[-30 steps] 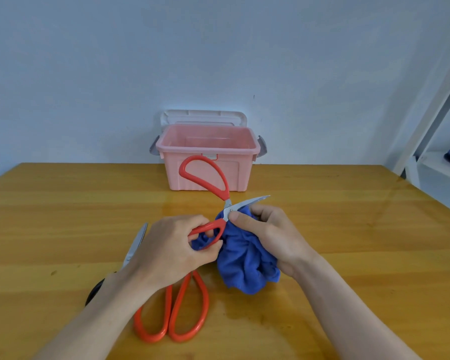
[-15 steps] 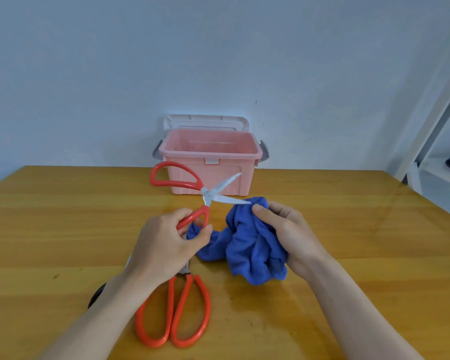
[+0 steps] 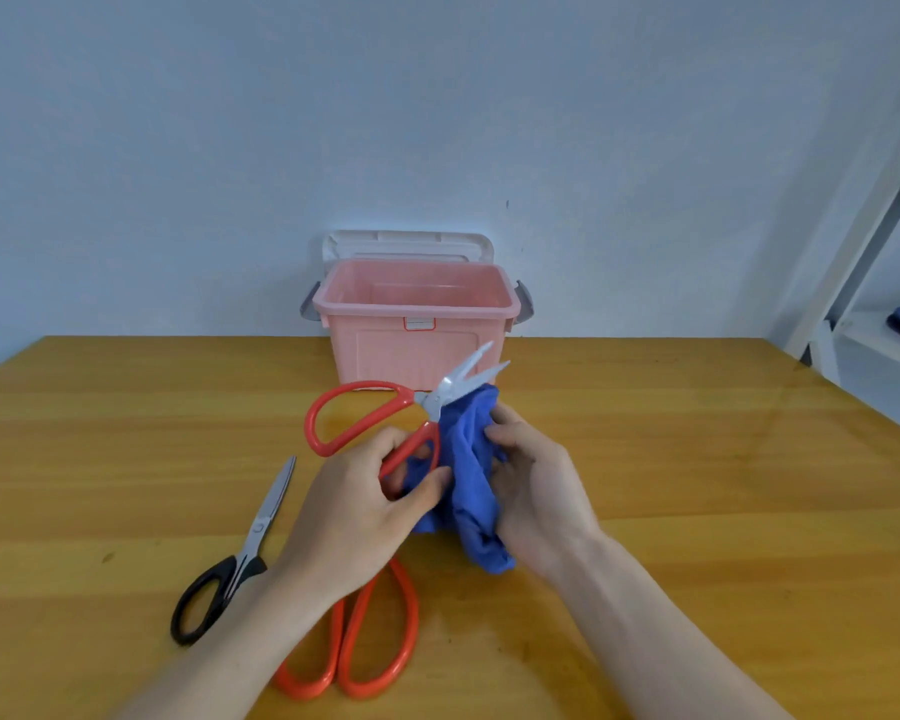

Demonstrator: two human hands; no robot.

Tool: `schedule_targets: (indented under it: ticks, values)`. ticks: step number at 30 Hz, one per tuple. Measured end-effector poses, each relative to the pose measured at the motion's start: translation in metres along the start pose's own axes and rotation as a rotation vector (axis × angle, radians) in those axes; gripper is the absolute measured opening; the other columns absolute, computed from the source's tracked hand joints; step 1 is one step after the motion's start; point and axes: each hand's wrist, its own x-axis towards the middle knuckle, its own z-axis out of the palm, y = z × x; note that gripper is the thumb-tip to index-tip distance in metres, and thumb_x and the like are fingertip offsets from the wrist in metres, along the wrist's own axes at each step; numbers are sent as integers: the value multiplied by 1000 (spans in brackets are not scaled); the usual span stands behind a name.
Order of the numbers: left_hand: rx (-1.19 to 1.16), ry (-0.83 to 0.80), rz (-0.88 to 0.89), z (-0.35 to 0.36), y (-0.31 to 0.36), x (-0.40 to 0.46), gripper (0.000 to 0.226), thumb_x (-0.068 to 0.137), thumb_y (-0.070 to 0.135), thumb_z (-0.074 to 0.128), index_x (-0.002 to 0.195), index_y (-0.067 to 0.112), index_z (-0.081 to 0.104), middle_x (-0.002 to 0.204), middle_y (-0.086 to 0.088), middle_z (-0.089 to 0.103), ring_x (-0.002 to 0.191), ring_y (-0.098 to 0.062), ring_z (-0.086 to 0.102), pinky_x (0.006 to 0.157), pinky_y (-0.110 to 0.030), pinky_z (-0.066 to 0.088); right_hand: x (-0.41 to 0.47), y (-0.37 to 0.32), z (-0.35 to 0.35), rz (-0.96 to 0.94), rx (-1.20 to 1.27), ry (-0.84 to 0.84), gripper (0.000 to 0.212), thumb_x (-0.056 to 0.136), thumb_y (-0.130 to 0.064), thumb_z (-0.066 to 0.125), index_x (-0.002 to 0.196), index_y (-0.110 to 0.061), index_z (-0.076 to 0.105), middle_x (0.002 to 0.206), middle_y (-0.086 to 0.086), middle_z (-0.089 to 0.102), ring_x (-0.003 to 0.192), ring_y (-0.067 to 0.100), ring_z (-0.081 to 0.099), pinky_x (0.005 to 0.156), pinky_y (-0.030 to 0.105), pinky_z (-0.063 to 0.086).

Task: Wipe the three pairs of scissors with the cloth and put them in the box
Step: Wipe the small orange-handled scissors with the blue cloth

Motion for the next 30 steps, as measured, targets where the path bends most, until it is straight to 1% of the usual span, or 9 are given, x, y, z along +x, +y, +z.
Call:
schedule_targets:
  ticks: [3,6,10,13,17,21,25,28,30]
  values:
    - [14,-73,9,3,3,-3,29,86,41,69,74,18,55,56,-1,42,50,-11,39,47,-19,28,0,0,1,-77,-82,41,34,89,-14,59,121,-1,63,108,24,65,96,39,60,92,60,45]
    - [-2,-144,17,5,7,-5,22,86,34,69,74,32,51,52,9,44,47,-9,41,47,-16,31,-2,3,3,-112,-218,101,23,85,-22,64,104,-11,73,97,23,70,74,37,61,72,51,43]
    - [-22,-192,12,5,9,-7,20,88,34,68,77,36,52,53,9,48,46,-9,45,47,-16,34,-3,5,5,-168,-275,199,18,95,-19,61,99,-7,73,92,28,69,78,42,62,76,60,49]
    - [-152,-213,-120,5,12,-7,13,87,33,69,85,24,59,65,5,58,53,-17,58,48,-30,46,-3,5,5,-183,-295,208,19,94,-17,62,100,-1,71,89,32,68,70,39,63,64,49,56]
    - [-453,-220,-332,8,20,-8,12,90,20,65,98,11,65,82,-2,71,71,-21,70,51,-29,52,-5,6,8,-167,-267,196,23,83,-20,69,96,-2,73,89,29,68,70,38,60,65,49,50]
    - [-750,-215,-530,10,24,-6,18,90,14,63,107,8,67,97,-16,72,81,-26,70,56,-30,54,-5,6,8,-125,-187,205,15,82,-13,71,92,-1,70,79,21,69,55,29,63,48,31,50]
    - [-1108,-278,-662,2,23,1,35,88,28,63,120,12,62,113,-21,69,91,-37,70,77,-47,57,-6,2,7,-109,-166,209,11,89,-6,64,98,-3,70,87,26,71,67,39,67,70,58,53]
    - [-1200,-318,-676,-5,23,3,51,93,55,42,107,15,71,103,-24,68,81,-41,69,66,-45,58,-11,1,11,-67,-226,107,21,88,-6,64,107,-2,69,99,33,69,83,53,66,76,69,51]
    - [-1154,-309,-657,-4,24,2,69,91,65,25,96,17,74,98,-25,67,79,-42,69,64,-44,58,-13,0,13,-31,-268,42,16,90,-5,61,103,-4,71,99,32,70,84,51,66,74,68,53]
